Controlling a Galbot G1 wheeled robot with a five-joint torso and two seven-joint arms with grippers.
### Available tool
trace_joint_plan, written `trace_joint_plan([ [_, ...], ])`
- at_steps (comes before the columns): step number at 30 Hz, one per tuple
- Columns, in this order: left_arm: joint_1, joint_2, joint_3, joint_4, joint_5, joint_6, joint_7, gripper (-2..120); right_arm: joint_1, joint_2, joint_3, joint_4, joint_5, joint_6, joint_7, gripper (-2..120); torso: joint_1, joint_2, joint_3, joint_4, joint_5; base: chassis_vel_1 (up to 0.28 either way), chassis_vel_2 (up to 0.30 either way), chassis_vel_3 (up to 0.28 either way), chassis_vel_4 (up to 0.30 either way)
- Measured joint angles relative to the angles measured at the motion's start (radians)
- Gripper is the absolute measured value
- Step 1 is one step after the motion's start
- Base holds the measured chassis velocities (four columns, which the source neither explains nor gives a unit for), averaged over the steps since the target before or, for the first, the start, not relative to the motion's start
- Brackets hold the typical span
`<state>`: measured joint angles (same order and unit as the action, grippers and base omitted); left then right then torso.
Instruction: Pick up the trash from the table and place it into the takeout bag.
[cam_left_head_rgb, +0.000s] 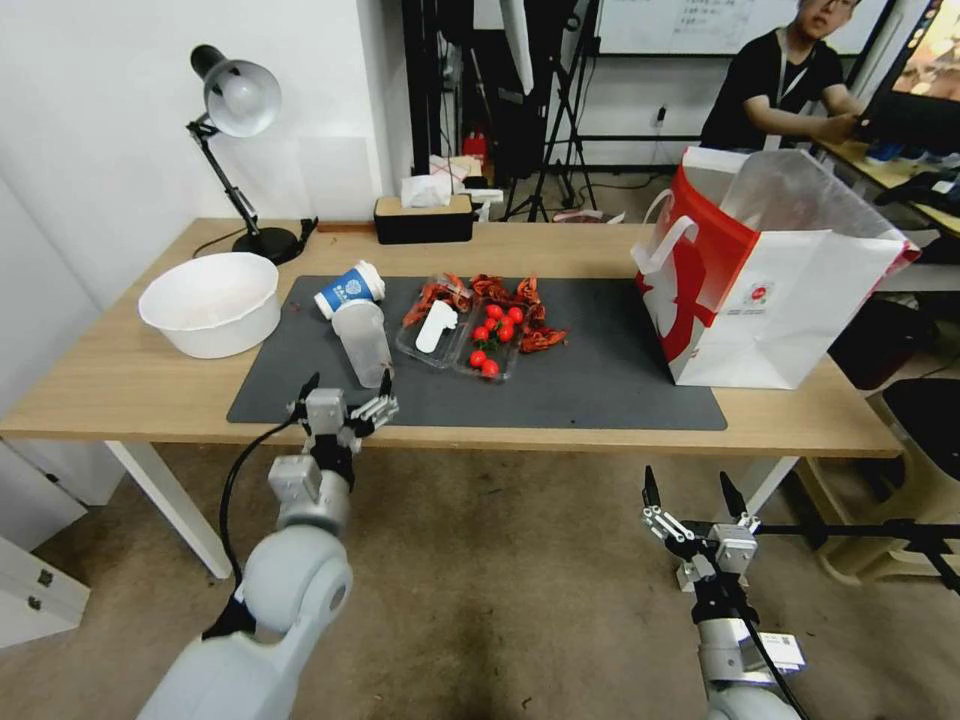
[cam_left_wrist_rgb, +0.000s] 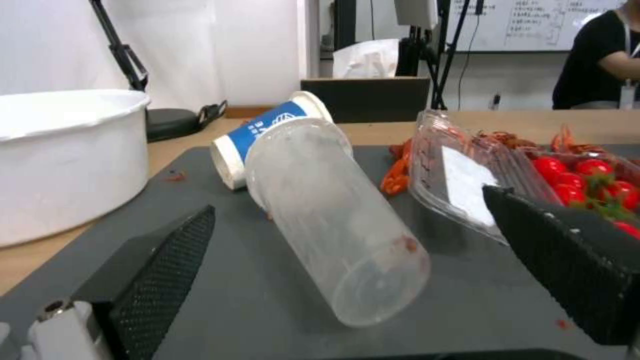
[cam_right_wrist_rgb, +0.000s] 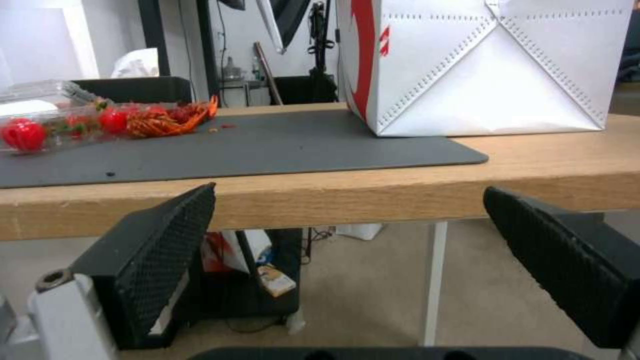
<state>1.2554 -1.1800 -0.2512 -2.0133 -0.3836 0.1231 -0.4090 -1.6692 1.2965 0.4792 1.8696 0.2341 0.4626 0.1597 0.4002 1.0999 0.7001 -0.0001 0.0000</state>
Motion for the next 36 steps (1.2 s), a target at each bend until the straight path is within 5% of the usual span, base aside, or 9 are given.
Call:
trace_joint_plan([
  [25,-0.171,0.007,0.053,0.157,-0.075,0.039,0.023,100,-0.001,0.006,0.008,-0.003,0.003,-0.002,0.003,100,0.000,0.000,0.000,0.0001,0.0000,0.000,0.000,0.000,0.000],
  [36,-0.202,-0.019,0.072,0.223,-0.053,0.058,-0.034,100,-0.003,-0.003,0.018,-0.003,0.008,0.001,0.005,100,0.000,0.000,0.000,0.0001,0.0000,0.000,0.000,0.000,0.000],
])
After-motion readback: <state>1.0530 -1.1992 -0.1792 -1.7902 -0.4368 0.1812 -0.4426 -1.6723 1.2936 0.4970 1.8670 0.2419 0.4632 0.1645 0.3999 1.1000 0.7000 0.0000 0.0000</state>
